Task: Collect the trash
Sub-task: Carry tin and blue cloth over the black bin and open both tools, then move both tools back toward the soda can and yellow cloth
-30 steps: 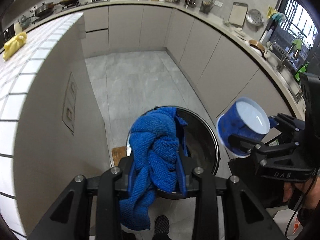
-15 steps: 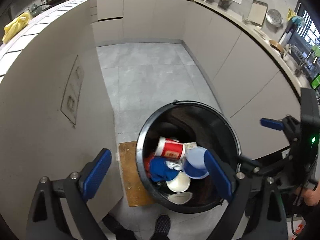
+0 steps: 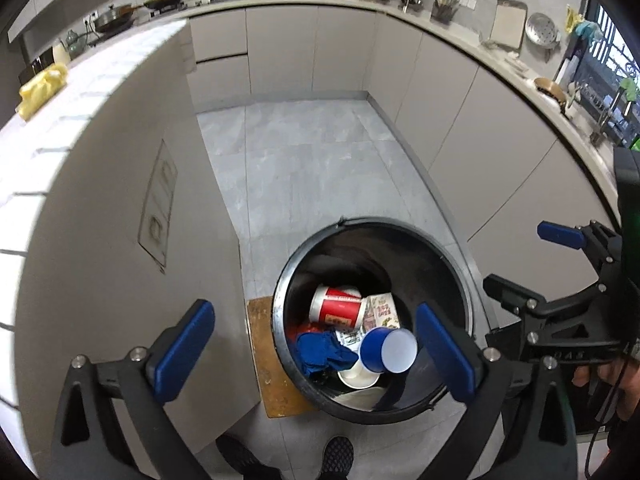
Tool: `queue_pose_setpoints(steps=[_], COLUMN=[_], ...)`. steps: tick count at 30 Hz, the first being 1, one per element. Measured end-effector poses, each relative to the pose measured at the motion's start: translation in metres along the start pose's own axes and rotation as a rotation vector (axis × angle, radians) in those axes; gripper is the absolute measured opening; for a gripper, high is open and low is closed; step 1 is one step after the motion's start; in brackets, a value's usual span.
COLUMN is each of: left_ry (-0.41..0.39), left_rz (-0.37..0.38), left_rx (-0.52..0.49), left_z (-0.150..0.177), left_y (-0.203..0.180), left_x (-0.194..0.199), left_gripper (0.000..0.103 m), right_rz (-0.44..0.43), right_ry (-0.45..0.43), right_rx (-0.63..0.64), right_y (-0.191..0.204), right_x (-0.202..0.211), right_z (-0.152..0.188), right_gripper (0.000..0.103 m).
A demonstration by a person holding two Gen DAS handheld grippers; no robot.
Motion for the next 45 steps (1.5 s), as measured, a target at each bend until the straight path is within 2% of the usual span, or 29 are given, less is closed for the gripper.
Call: queue_pose_setpoints(steps=[10, 19, 26, 34, 37, 45], left_ry=[-0.113, -0.184, -0.218, -0.265, -0.275, -0.268], left_rz=[-0.021, -0.059, -0.144, -0.232, -0.236, -0.311], left_rx=[0.064, 0.139, 0.238, 0.346, 0.379, 0.409], left_z=[-0.024, -0.028, -0.029, -0.030, -0.030, -0.028], left_y=[0.031, 0.073, 0.149, 0.246, 0.278, 0.369], left_x=[0.061, 0.093, 0.112, 0.120, 0.120, 0.106], left_gripper=[0.102, 0.102, 0.103, 0.103, 0.103, 0.103], right_rz=[-0.005, -0.002, -0.068, -0.154, -0.183, -0.239], right_ry=[-0.120, -0.168, -0.231, -0.280, -0.289, -0.224], right_rx=[-0.063, -0.001, 0.060, 0.152, 0.182, 0.217], right_y=[0.016, 0.059, 0.110, 0.200, 0.236, 0.319], right_x=[0.059, 0.092, 0.108, 0.096, 0.087, 0.050], right_z=[-0.031, -0.054, -0.093, -0.146, -0.164, -0.207], right_gripper=[0.103, 0.103, 0.103, 0.103, 0.103, 0.103])
Point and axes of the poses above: each gripper's, at about its wrist camera, not at the fingertips, and x roughly against the way its jaws point, y to its left, z to its underside, the point moved 10 cm from there along -x, roughly the way its jaws point, and after that the axes turned 13 degrees about -z, right-handed, at the moved point
